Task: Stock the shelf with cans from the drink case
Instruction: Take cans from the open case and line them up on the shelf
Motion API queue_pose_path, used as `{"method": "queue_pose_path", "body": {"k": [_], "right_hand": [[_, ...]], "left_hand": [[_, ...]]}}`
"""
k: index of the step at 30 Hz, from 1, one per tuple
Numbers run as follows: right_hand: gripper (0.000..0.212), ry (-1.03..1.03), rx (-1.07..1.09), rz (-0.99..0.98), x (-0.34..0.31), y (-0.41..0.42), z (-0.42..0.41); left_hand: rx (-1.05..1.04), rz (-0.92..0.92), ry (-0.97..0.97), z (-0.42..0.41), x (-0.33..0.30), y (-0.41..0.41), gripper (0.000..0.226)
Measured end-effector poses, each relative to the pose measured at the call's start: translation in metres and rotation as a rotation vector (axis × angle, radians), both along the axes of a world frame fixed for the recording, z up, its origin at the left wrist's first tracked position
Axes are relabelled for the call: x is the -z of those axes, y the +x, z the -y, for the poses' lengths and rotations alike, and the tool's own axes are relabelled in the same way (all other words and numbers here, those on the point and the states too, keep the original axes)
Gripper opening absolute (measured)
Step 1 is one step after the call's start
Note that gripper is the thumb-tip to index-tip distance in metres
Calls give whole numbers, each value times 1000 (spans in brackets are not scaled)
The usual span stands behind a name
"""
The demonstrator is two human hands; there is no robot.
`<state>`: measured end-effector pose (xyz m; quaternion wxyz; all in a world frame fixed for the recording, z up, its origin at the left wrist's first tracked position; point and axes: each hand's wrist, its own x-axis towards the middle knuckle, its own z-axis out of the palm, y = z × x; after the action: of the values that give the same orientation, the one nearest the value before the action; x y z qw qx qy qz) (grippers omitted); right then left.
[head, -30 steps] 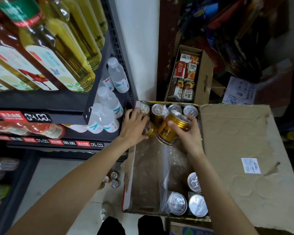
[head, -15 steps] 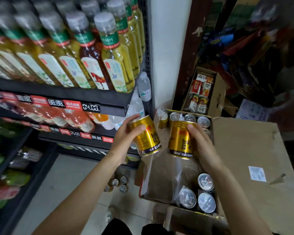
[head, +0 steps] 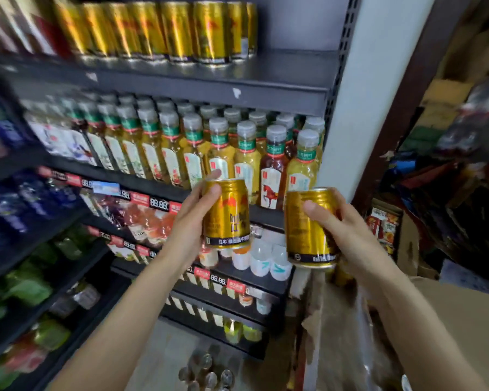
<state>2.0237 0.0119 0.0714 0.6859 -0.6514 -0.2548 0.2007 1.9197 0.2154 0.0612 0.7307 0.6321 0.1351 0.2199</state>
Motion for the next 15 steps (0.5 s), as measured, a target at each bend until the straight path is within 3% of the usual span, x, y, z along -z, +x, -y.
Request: {"method": "queue_pose_path", "body": {"k": [3,5,6,9,12,15], "right_hand": [[41,39,-6,137,-38,-13,-37],[44,47,13,207,-59,-18,-63],[46,55,32,232,-70,-19,-75],[38,60,83,309,-101,-21,-108],[43,71,135,372,-129,-18,-131],[52,90,183,426,-156,-5,-143]], "left_hand": [[-86,73,121,-39,-33,-12,33],[-123,98,157,-62,-58,-16,23],[-119,101,164,-75,-69,-17,23],[-66,93,302,-107,-101,-15,52],[-32,90,414,-124,-132,-9,74],[-25,160,466,-132,-155,3,58]]}}
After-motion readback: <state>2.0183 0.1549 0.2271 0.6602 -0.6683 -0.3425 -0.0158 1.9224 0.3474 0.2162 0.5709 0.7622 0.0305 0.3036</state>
